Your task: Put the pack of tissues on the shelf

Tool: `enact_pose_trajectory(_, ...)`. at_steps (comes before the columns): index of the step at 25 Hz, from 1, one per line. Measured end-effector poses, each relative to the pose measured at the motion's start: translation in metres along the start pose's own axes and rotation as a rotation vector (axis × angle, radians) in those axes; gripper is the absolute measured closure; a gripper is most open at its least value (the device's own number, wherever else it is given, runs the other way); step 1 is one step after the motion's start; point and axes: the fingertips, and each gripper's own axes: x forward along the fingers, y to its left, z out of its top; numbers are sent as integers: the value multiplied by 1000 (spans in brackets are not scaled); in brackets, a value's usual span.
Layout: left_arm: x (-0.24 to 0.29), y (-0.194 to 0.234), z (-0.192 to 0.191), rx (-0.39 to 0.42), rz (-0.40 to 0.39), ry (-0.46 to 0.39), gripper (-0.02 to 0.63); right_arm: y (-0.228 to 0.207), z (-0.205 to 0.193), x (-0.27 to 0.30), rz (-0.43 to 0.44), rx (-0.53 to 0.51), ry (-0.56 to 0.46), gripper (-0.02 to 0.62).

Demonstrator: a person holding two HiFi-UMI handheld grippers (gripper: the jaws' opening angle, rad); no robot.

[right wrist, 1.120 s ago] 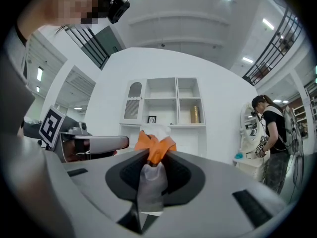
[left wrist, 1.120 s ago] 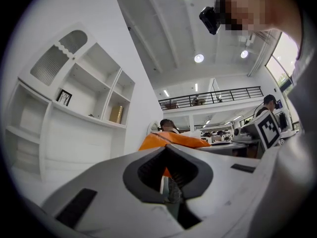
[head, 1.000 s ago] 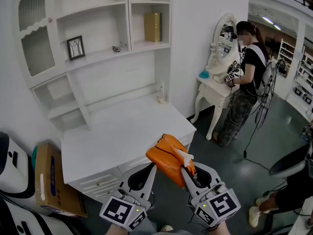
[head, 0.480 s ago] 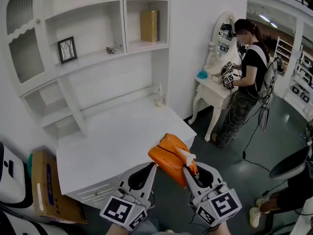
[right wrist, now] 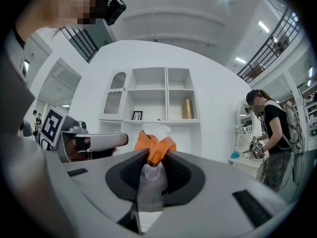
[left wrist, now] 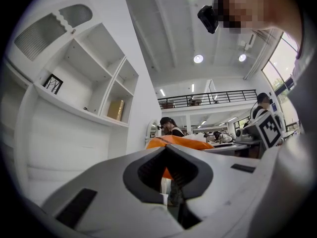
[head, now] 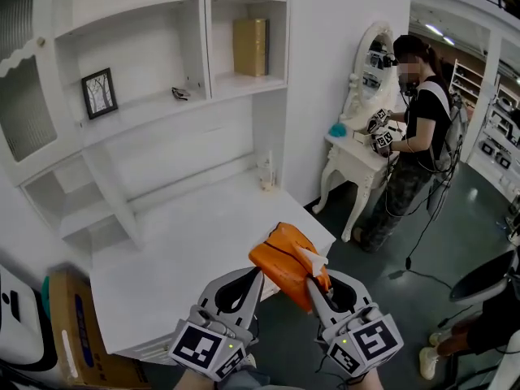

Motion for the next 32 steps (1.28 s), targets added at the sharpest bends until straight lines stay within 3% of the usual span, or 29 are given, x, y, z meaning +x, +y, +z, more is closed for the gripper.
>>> enact_pose_trajectory(22, 70, 118, -10, 7, -123, 6, 580, -23, -2, 123, -117, -4, -5, 515)
enact_pose_trajectory(32, 88, 155, -17, -38, -165, 2, 580, -25, -4, 155, -156, -14, 24, 515)
